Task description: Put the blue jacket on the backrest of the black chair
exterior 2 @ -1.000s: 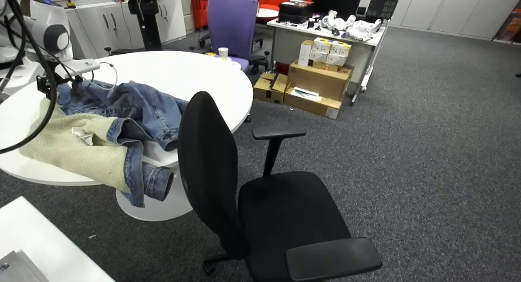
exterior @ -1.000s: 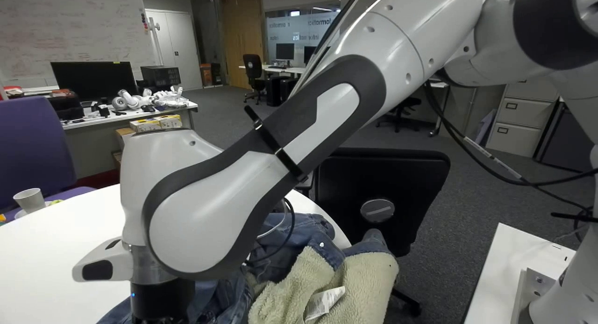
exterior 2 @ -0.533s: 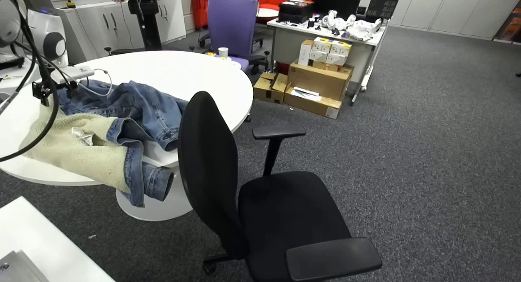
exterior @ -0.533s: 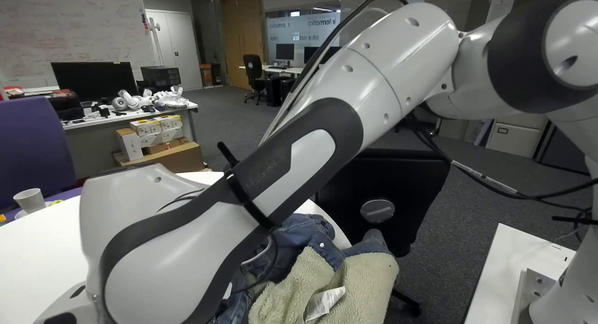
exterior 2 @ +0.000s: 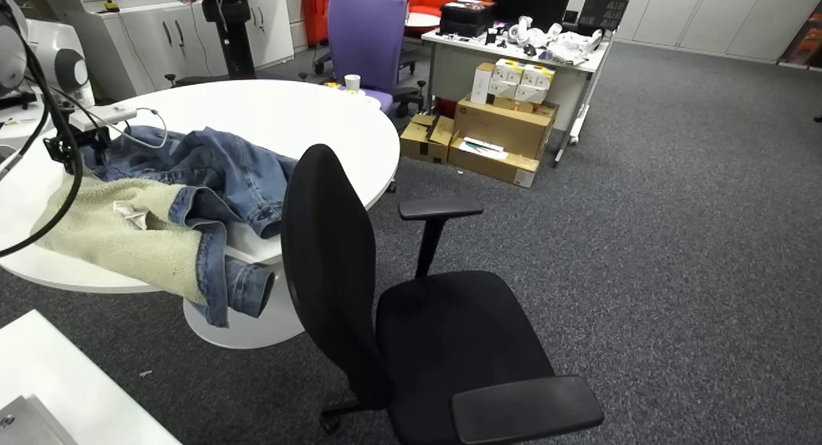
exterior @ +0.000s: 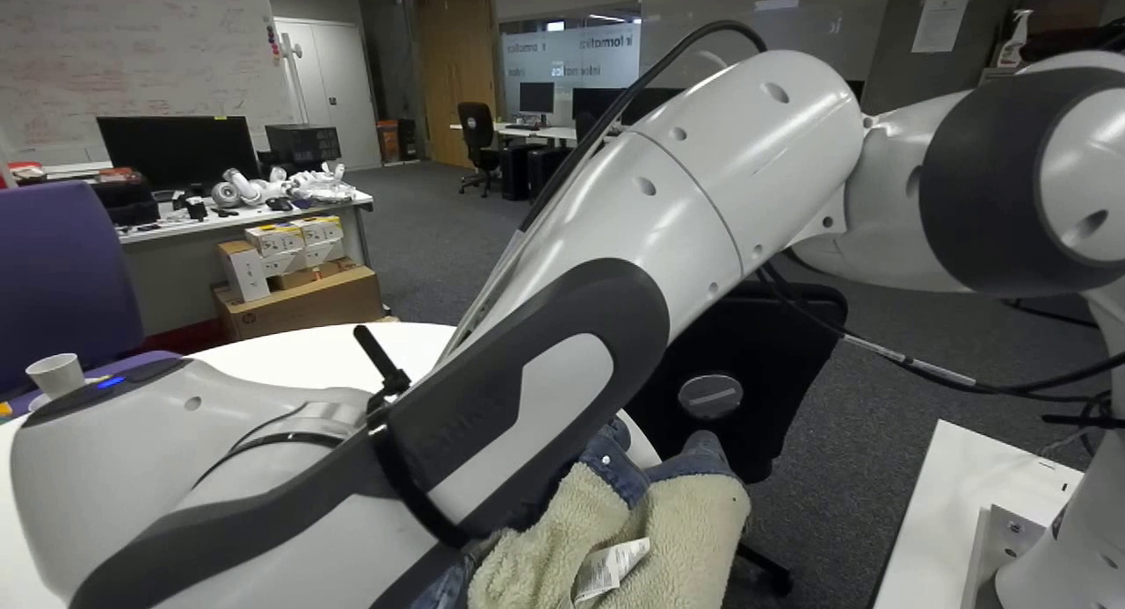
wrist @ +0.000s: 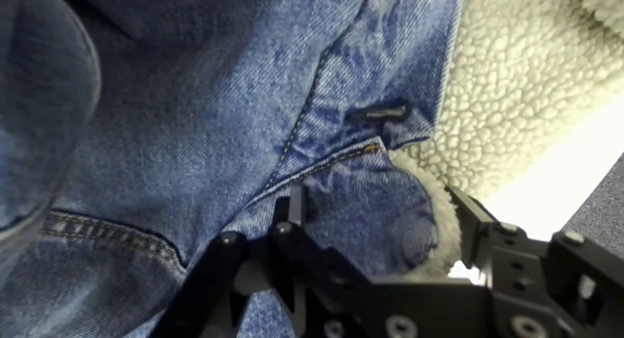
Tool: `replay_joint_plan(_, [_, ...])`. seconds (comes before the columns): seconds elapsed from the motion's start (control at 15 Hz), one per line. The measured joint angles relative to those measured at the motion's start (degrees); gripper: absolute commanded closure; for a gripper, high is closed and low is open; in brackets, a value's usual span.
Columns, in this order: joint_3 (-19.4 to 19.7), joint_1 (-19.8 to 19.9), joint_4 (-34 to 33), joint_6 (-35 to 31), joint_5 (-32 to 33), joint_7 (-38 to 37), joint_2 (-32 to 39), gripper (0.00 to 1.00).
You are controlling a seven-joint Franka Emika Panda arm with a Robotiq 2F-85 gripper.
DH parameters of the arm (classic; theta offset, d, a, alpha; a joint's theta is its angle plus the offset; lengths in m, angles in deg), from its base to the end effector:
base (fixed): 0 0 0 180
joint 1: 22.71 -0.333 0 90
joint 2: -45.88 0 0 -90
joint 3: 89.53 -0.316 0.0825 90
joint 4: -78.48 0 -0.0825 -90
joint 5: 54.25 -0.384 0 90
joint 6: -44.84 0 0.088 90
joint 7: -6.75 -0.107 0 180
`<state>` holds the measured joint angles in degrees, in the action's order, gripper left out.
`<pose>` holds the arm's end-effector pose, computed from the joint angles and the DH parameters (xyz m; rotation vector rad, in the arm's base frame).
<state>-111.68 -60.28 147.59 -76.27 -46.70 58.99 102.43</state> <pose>0.4536 0.6036 0.2002 -1.7470 -2.3551 0.0414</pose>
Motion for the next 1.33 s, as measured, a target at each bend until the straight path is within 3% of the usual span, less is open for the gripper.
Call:
replay_joint_plan(0.4, [4.05, -0.59, -0.61, 1.39, 1.65, -1.82, -0.84, 1.00])
replay_joint_plan(0.67, [8.78, -0.59, 3.20, 1.47, 7.15, -2.28, -4.48, 0.98])
replay_joint_plan(1.13, [18.68, -0.20, 15.92, 1.42, 13.99, -8.72, -15.23, 0.98])
replay_joint_plan(1.33, [19.84, 2.57, 21.31, 1.66, 20.72, -14.07, -19.39, 0.98])
